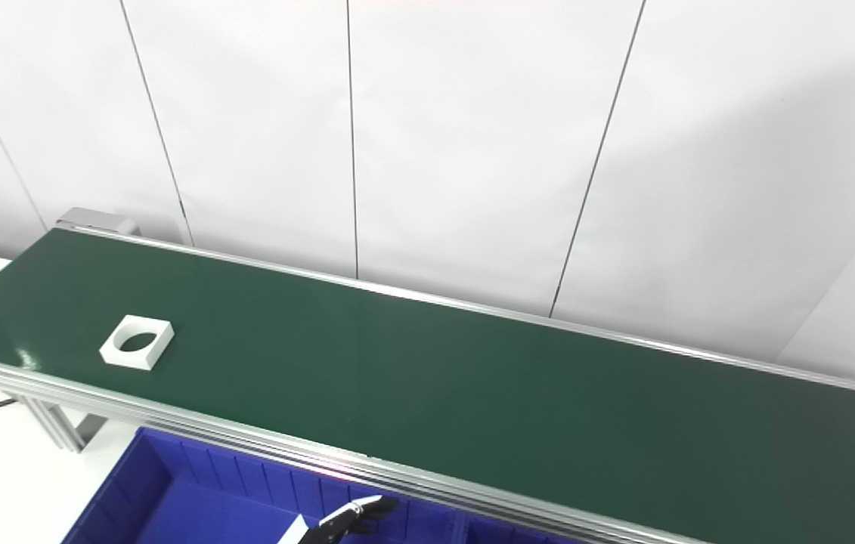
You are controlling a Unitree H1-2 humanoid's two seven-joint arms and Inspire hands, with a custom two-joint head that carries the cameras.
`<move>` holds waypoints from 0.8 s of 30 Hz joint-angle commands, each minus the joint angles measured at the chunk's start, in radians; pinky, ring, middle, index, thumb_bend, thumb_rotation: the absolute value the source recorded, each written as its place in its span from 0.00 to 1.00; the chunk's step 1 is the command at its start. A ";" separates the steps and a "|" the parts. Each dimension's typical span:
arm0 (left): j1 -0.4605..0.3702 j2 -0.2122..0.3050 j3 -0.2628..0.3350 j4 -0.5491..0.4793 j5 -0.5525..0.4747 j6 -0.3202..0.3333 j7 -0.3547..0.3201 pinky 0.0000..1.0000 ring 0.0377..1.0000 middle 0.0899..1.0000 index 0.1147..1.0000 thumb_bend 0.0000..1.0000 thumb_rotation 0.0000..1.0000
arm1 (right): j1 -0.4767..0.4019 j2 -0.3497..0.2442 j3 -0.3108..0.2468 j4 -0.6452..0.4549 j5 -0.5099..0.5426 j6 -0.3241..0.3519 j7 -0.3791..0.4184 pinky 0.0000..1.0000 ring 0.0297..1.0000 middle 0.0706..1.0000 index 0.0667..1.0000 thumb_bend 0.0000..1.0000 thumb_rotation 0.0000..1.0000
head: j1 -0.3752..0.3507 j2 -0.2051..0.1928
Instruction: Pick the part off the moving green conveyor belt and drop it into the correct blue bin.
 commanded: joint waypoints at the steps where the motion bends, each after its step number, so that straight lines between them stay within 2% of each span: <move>1: -0.020 0.003 -0.007 -0.014 -0.003 -0.033 0.015 0.79 0.84 0.84 0.79 0.93 0.45 | -0.015 0.003 -0.012 -0.013 0.007 -0.052 0.015 0.99 0.94 0.92 0.97 0.88 0.55 | 0.003 -0.001; 7: -0.034 0.015 -0.004 -0.059 0.000 -0.033 0.036 0.77 0.82 0.83 0.79 0.95 0.43 | -0.020 0.005 -0.022 -0.006 0.002 -0.052 0.014 0.97 0.92 0.91 0.96 0.87 0.55 | 0.004 0.003; 12: -0.054 0.044 0.034 -0.155 -0.001 -0.033 0.045 0.74 0.81 0.83 0.79 0.97 0.42 | -0.021 0.008 -0.027 -0.007 0.001 -0.052 0.016 0.98 0.92 0.91 0.96 0.87 0.55 | -0.011 0.009; 15: -0.073 0.065 0.063 -0.204 0.000 -0.033 0.030 0.76 0.82 0.85 0.81 0.97 0.42 | -0.023 0.007 -0.025 -0.013 -0.005 -0.052 0.007 0.96 0.91 0.90 0.95 0.88 0.56 | -0.018 0.015; 20: -0.098 0.081 0.115 -0.241 0.086 -0.033 0.065 0.77 0.84 0.85 0.84 0.96 0.52 | -0.021 0.008 -0.030 -0.023 0.002 -0.052 0.016 0.96 0.91 0.89 0.95 0.87 0.55 | -0.035 0.029; 24: -0.122 0.103 0.138 -0.258 0.042 -0.033 0.029 0.87 0.90 0.90 0.90 0.87 0.50 | -0.019 0.005 -0.029 -0.032 -0.005 -0.052 0.010 0.94 0.90 0.89 0.94 0.87 0.55 | -0.067 0.046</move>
